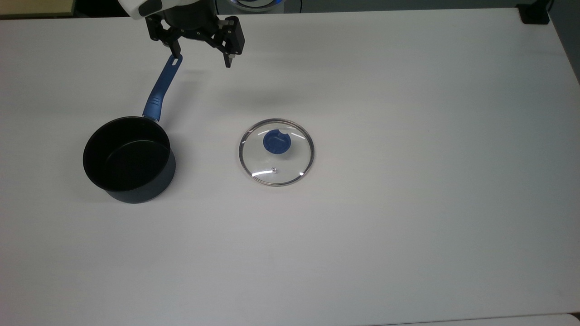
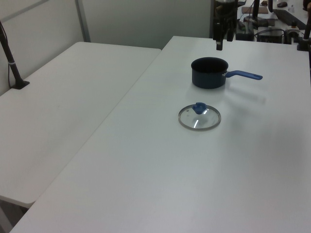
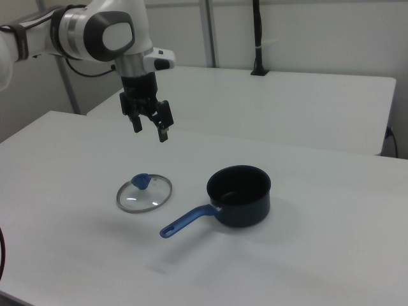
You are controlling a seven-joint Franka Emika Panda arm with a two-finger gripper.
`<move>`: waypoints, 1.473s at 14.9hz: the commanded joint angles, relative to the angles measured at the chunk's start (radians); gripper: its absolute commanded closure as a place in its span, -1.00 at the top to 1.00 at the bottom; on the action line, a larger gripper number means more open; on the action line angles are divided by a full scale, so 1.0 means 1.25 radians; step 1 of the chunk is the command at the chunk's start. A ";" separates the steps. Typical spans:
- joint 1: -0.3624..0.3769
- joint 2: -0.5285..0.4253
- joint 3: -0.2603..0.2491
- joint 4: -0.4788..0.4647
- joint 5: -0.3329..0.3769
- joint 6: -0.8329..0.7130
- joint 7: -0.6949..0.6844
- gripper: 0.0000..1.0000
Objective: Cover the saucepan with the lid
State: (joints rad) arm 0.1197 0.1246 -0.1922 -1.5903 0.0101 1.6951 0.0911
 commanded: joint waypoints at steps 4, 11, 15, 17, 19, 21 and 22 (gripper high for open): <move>-0.012 -0.014 -0.002 0.005 -0.014 -0.009 -0.009 1.00; -0.012 -0.005 -0.001 0.005 -0.013 -0.004 -0.012 1.00; -0.012 0.009 0.000 0.005 0.001 0.001 -0.013 1.00; -0.010 0.029 0.002 0.003 0.010 0.018 -0.012 1.00; -0.010 0.047 0.002 0.002 0.046 0.040 -0.010 1.00; -0.006 0.067 0.004 -0.005 0.065 0.065 -0.002 1.00; 0.001 0.085 0.007 -0.010 0.067 0.075 0.003 1.00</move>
State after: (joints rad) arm 0.1041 0.1884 -0.1868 -1.5853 0.0639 1.7366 0.0887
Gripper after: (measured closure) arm 0.000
